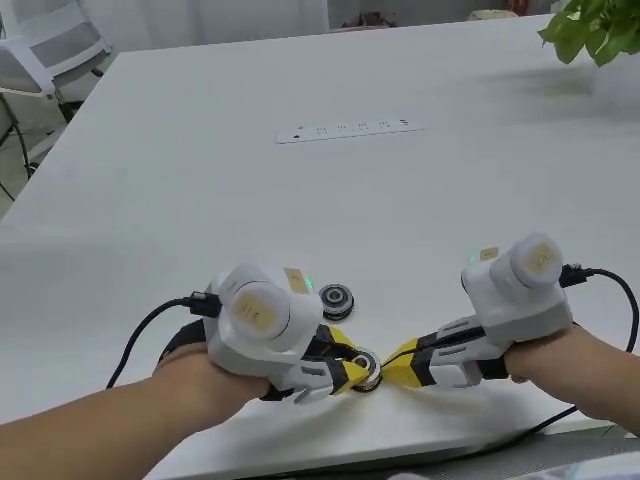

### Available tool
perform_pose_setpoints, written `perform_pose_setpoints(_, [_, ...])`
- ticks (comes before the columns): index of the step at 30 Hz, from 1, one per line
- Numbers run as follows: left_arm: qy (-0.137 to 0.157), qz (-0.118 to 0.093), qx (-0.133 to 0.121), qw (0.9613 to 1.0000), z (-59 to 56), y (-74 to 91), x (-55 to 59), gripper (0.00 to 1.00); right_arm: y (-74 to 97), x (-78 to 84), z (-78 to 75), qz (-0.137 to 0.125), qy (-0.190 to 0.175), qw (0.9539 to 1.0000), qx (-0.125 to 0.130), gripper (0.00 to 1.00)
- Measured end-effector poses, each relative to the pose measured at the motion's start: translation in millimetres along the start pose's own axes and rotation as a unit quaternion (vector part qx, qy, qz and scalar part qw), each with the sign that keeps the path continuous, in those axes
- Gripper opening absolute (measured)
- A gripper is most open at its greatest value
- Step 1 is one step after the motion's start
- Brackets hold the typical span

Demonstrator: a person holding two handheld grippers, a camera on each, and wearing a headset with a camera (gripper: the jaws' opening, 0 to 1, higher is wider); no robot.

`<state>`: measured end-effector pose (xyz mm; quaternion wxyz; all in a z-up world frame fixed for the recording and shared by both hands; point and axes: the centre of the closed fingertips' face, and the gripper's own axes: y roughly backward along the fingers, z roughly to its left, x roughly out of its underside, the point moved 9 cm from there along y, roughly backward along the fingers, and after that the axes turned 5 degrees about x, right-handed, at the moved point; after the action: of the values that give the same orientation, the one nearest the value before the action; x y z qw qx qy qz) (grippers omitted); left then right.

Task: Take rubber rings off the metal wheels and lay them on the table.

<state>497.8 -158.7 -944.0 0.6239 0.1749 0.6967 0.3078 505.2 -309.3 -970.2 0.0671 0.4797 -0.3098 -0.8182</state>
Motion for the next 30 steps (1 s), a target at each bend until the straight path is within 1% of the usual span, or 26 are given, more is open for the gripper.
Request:
perform_pose_setpoints(4, [-0.001, 0.0, 0.0, 1.0, 0.3, -0.3, 0.0, 0.13, 0.6, 2.2, -1.4, -0.008, -0.034, 0.9994, -0.005, 0.0])
perform_pose_setpoints(7, [-0.001, 0.0, -0.001, 1.0, 0.4, -0.5, -0.1, 0.13, 0.8, 2.6, -2.9, -0.014, -0.05, 0.9987, -0.005, 0.0])
perform_pose_setpoints(8, [-0.001, 0.0, -0.001, 1.0, 0.4, -0.5, -0.1, 0.13, 1.4, 2.1, -4.7, -0.019, -0.057, 0.9982, -0.002, 0.0])
perform_pose_setpoints(10, [-0.001, 0.0, 0.0, 1.0, 0.5, -0.4, -0.1, 0.13, 2.4, -1.0, -6.2, -0.04, -0.085, 0.9956, -0.004, 0.0])
perform_pose_setpoints(11, [-0.001, 0.0, 0.0, 1.0, 0.4, -0.5, -0.2, 0.13, 3.1, -1.1, -6.8, -0.043, -0.091, 0.9949, -0.007, 0.0])
perform_pose_setpoints(13, [0.0, 0.0, -0.001, 1.0, 0.3, -0.7, -0.4, 0.13, 2.8, -0.1, -6.0, -0.041, -0.086, 0.9954, -0.007, 0.0])
perform_pose_setpoints(16, [0.0, 0.001, -0.002, 1.0, 0.1, -0.8, -0.7, 0.13, 3.2, -0.7, -5.2, -0.048, -0.093, 0.9945, -0.011, 0.0])
perform_pose_setpoints(22, [0.002, 0.004, -0.005, 1.0, -0.2, -1.2, -1.6, 0.13, 4.1, -1.5, -4.1, -0.055, -0.098, 0.9935, -0.016, 0.0])
perform_pose_setpoints(30, [0.006, 0.007, -0.009, 0.9999, -0.5, -1.1, -2.2, 0.13, 4.1, -4.3, 1.0, -0.054, -0.095, 0.9939, -0.014, 0.0])
